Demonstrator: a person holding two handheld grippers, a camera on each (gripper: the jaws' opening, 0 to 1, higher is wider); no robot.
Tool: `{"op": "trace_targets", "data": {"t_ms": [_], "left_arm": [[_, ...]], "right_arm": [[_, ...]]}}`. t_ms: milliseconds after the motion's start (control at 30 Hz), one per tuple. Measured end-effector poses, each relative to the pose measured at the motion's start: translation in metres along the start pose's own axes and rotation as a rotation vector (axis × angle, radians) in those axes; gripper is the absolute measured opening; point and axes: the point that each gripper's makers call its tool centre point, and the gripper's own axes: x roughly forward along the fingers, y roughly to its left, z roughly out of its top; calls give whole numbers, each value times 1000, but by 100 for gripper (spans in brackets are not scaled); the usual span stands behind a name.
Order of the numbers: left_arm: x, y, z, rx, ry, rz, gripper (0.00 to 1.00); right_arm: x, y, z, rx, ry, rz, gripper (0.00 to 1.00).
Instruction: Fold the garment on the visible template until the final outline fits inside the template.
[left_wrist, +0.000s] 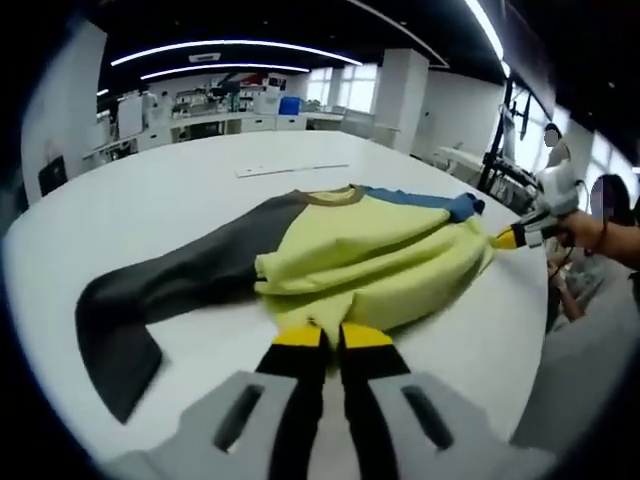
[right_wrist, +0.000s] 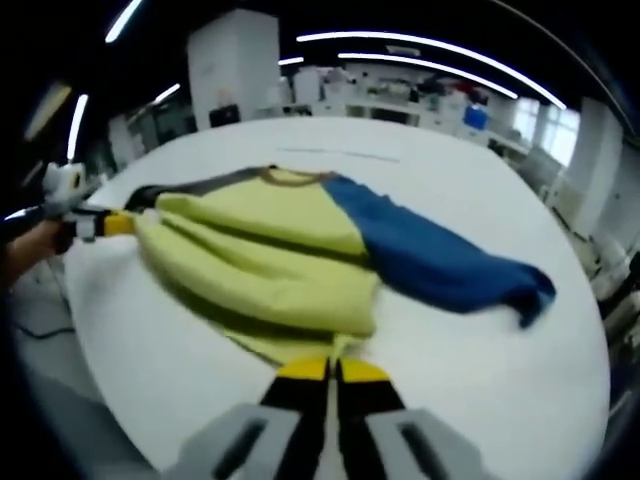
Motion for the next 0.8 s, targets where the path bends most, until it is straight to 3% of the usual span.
{"op": "trace_targets", "data": {"t_ms": [233, 467, 800], "left_arm": [[-16, -5, -10, -5, 38, -1, 2], [-35, -9, -15, 11, 40, -10, 1], [-53, -18, -23, -1, 59, 5, 0]], "right_arm": [[-13, 2, 3, 9, -14, 10, 0], [-27, 3, 4, 0, -28, 16, 0], [-43, 10, -9, -3, -25, 37, 0]]}}
